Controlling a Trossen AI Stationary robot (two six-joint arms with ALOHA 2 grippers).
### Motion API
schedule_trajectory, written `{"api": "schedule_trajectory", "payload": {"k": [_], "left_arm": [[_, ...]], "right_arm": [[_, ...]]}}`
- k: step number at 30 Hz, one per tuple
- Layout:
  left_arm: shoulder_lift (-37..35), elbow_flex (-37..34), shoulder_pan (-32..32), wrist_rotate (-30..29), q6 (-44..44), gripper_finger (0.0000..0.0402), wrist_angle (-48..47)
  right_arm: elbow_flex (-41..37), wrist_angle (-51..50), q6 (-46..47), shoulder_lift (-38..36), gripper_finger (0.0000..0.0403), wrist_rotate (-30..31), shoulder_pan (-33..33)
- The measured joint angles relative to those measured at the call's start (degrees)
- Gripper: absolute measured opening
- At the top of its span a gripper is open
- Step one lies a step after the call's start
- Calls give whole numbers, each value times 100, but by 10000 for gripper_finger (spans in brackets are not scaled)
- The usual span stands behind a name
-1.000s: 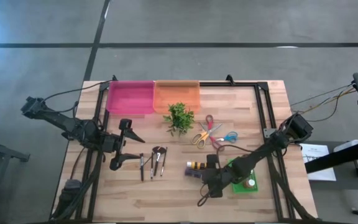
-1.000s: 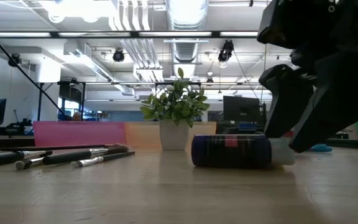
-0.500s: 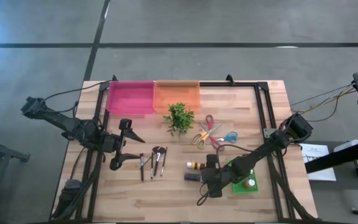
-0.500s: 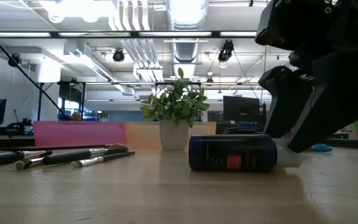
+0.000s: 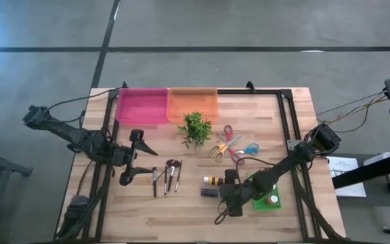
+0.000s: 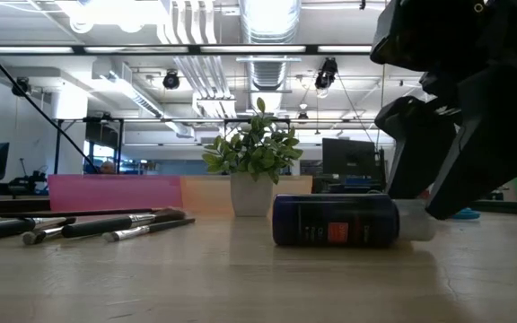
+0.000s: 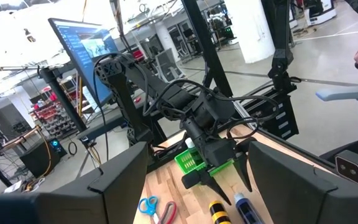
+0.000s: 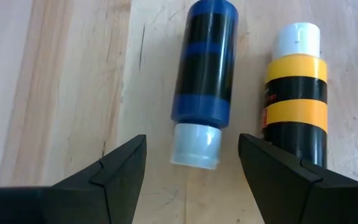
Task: Pick & Place Paint Supplies
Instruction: Put the blue paint bottle into the green bin
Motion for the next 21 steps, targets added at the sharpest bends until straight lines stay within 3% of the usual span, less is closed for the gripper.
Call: {"api": "schedule_trajectory", "payload": {"k": [21], "left_arm": [[-2,0,0,1,0,287,-4]], "right_arm": [[96,120,-69,334,250,-103,-13]]}}
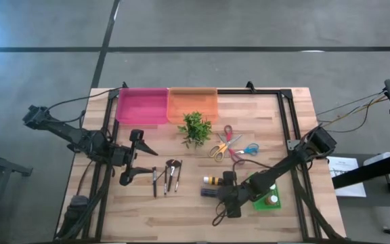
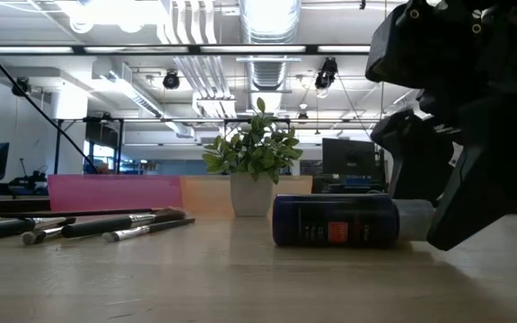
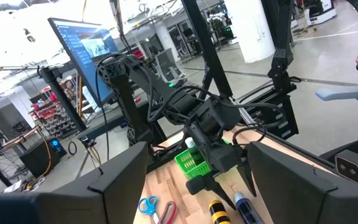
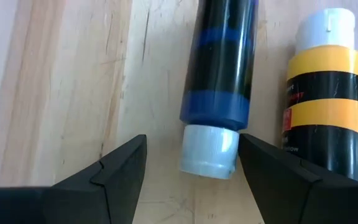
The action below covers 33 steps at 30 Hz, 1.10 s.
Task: Pick & Place Paint Supplies
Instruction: Put the blue paint bottle into the green bin
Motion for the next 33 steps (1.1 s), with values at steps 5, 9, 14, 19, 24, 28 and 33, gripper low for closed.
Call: {"api": "schedule_trajectory", "payload": {"k": [5,9,14,19,24,28,33], "left_arm": [[0,0,1,-1,-13,287,0],[0,0,-1,-1,-15,287,0],[0,0,-1,-1,-13,287,0],[0,0,1,-1,-13,287,-2],[0,0,1,1,-129,287,-59],[0,0,-1,23,-148,287,-77],[137,1,-2,611,-146,287,46]], "right_arm": [[0,0,-41,-6,250,31,-11],[0,4,-85,-8,242,36,-39],[0,30,-172,-8,175,37,-68],[0,43,-234,-12,109,7,-68],[78,31,-349,-32,109,-17,-63],[320,32,-590,-124,109,-11,-48],[846,-351,-1198,-227,109,467,-44]]}}
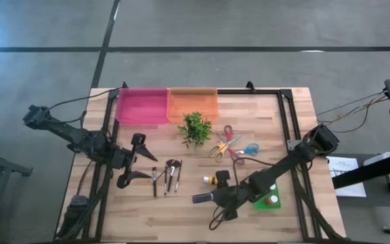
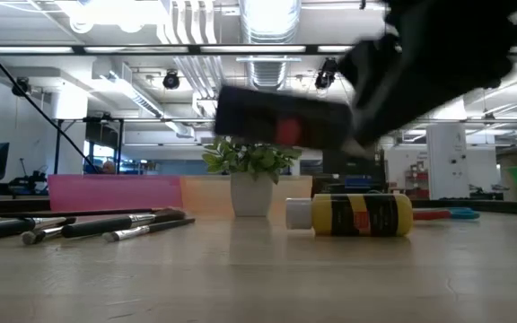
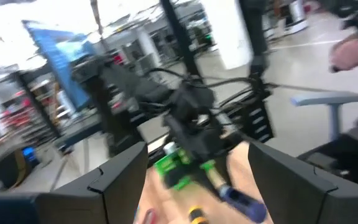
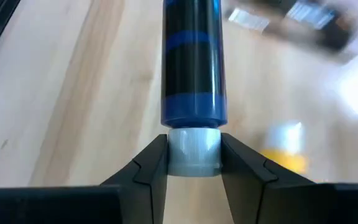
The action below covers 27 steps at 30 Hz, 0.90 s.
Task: Pick & Place Paint Supplies
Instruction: Put the blue paint bottle into the green bin
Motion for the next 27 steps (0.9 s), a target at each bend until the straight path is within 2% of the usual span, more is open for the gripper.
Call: {"api": "schedule_trajectory", "payload": {"k": [4,10,12,20,27], "left_arm": [[508,12,0,96,63,287,399],[1334,394,-1,91,241,287,863],[1573,558,-1,93,238,287,661],[2586,1278,-1,90,213,287,164],[3064,1723,10,-459,2,287,-533]], "right_arm": [[558,-143,-840,-30,109,607,-85],[1159,-495,-1603,-30,109,830,-372],[1304,-639,-1762,-30,109,1018,-454],[1722,-651,-2272,-61,109,1050,-570],[1925,-768,-2432,-212,109,1367,-498]]}}
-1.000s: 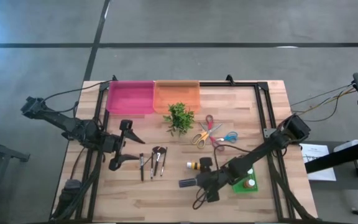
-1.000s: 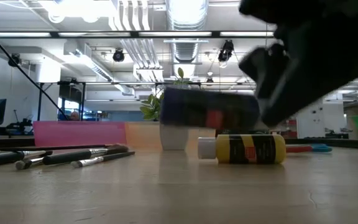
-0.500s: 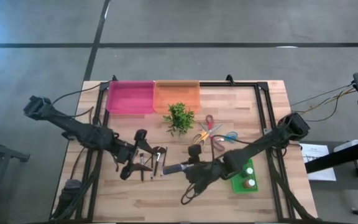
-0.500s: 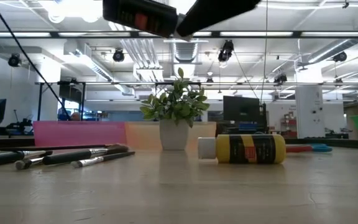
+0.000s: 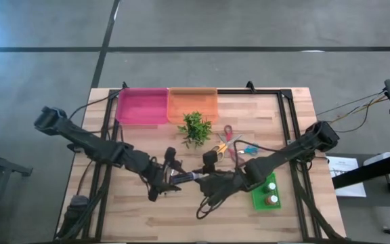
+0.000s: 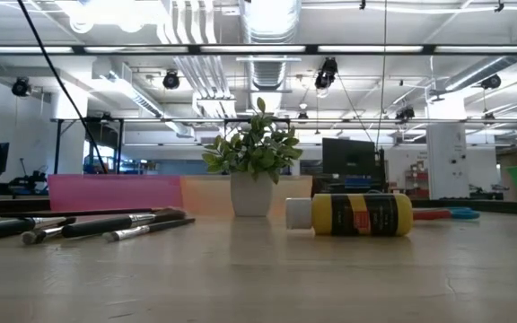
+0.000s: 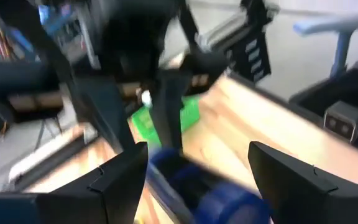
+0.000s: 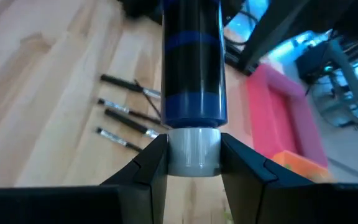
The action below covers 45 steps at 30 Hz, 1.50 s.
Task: Pick & Place Paint Supplies
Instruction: Put the blue paint bottle into the green bin
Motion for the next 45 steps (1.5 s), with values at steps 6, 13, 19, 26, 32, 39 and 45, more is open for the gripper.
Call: {"api": "schedule_trajectory", "payload": {"k": [6,13,19,26,32,39,45], "left_arm": [[0,2,13,-191,-175,287,-340],[-227,-15,16,-203,-143,287,-420],[-420,-26,-26,318,-52,287,-321],[-228,-26,-24,746,65,287,2],[-197,-32,-24,1058,182,287,246],[-197,-35,-24,1238,197,287,248],[-197,-36,-24,1260,151,287,209]], "right_arm": [[18,-144,15,-296,109,174,172],[14,-394,184,-436,109,289,298],[-39,-837,535,-419,109,287,291],[-52,-791,517,-394,109,260,287],[-52,-684,459,-379,109,254,283],[-52,-667,439,-377,109,264,280],[-52,-568,317,-370,109,267,280]]}}
